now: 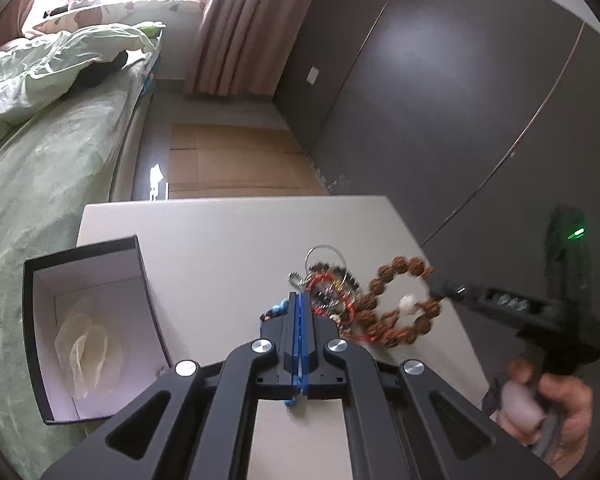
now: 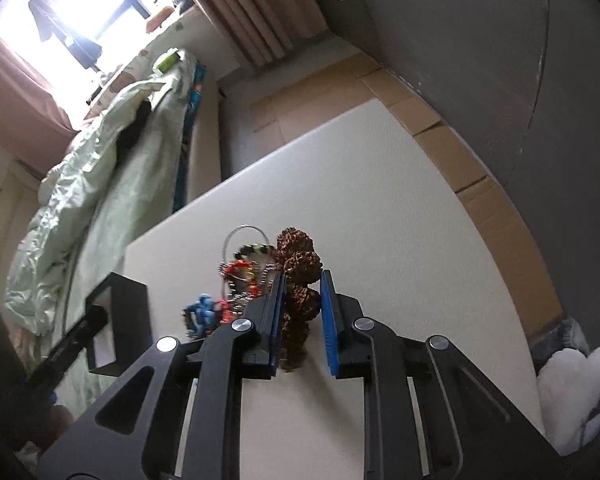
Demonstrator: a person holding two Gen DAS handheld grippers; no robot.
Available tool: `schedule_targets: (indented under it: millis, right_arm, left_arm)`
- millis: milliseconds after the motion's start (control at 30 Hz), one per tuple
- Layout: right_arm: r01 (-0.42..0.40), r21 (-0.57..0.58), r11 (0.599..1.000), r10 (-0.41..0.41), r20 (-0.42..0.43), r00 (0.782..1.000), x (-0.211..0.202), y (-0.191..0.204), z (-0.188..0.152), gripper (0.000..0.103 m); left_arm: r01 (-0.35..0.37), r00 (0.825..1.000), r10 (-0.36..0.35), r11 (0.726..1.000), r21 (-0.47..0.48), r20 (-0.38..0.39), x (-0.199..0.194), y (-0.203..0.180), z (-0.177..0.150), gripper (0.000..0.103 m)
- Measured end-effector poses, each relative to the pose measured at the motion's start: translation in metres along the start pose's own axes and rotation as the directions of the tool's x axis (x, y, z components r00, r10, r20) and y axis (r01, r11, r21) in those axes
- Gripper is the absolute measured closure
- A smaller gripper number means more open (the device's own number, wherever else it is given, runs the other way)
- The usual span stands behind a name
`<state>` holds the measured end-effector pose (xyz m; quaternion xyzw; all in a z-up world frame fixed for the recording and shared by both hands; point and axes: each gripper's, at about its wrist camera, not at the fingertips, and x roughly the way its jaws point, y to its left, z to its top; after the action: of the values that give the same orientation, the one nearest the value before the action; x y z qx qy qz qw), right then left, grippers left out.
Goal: Organize jewelry
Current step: 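Lower the blue bracelet into the black box with the left tool while the right tool lifts the brown bracelet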
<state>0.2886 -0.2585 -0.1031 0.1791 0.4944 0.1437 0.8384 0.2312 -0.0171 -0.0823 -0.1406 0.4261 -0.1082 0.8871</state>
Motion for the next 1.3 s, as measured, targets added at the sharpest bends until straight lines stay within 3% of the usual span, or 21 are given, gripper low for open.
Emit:
schedule_targets:
  millis: [33, 100, 133, 167, 233, 267, 333, 567, 700, 900, 1300]
  right_arm:
    - [-0.004, 0.004, 1.0, 0.004, 0.01, 1.0, -0.004, 0.0, -0.001, 0.085]
    - [-0.006, 0.008, 1.0, 0.006, 0.027, 1.0, -0.01, 0.0, -0.001, 0.085]
    - [-0.007, 0.014, 1.0, 0.006, 0.039, 0.999, -0.015, -0.001, 0.0, 0.085]
    - [-0.012, 0.02, 1.0, 0.011, 0.045, 0.999, -0.018, -0.002, 0.0, 0.085]
    - [-0.02, 0.029, 0.999, 0.019, 0.059, 0.998, -0.024, -0.004, 0.0, 0.085]
    - [-0.024, 0.029, 0.999, 0.022, 0.067, 0.998, -0.028, -0.004, 0.0, 0.085]
    - [-0.029, 0.026, 0.999, 0.027, 0.078, 0.997, -0.033, -0.005, 0.0, 0.085]
    - [-0.044, 0.025, 0.999, 0.041, 0.093, 0.995, -0.04, -0.008, 0.003, 0.085]
    - [-0.052, 0.027, 0.998, 0.05, 0.096, 0.994, -0.042, -0.008, 0.004, 0.085]
    - [-0.058, 0.016, 0.998, 0.056, 0.092, 0.994, -0.042, -0.005, 0.003, 0.085]
    - [-0.15, -0.038, 0.988, 0.154, 0.119, 0.981, -0.051, 0.018, -0.004, 0.085]
  left_arm:
    - [-0.005, 1.0, 0.005, 1.0, 0.005, -0.019, 0.004, -0.003, -0.002, 0.099]
    - [-0.004, 0.999, 0.005, 1.0, 0.02, -0.034, 0.01, -0.007, -0.005, 0.071]
    - [-0.008, 0.999, 0.008, 1.0, 0.028, -0.031, 0.012, -0.009, -0.007, 0.049]
    - [-0.009, 1.0, 0.01, 0.999, 0.041, -0.027, 0.014, -0.013, -0.009, 0.043]
    - [-0.018, 0.998, 0.022, 0.997, 0.07, -0.056, 0.023, -0.019, -0.013, 0.049]
    - [-0.008, 0.997, 0.013, 0.998, 0.068, -0.078, 0.029, -0.021, -0.016, 0.059]
    - [0.002, 0.994, 0.004, 0.999, 0.053, -0.108, 0.039, -0.02, -0.019, 0.069]
    - [-0.018, 0.983, 0.03, 0.998, 0.068, -0.18, 0.069, -0.026, -0.034, 0.076]
    - [-0.04, 0.977, 0.049, 0.998, 0.048, -0.208, 0.08, -0.022, -0.039, 0.096]
    - [-0.034, 0.986, 0.042, 0.998, 0.049, -0.163, 0.067, -0.021, -0.035, 0.097]
    - [0.009, 1.0, -0.009, 1.0, 0.011, -0.024, -0.005, -0.011, -0.013, 0.097]
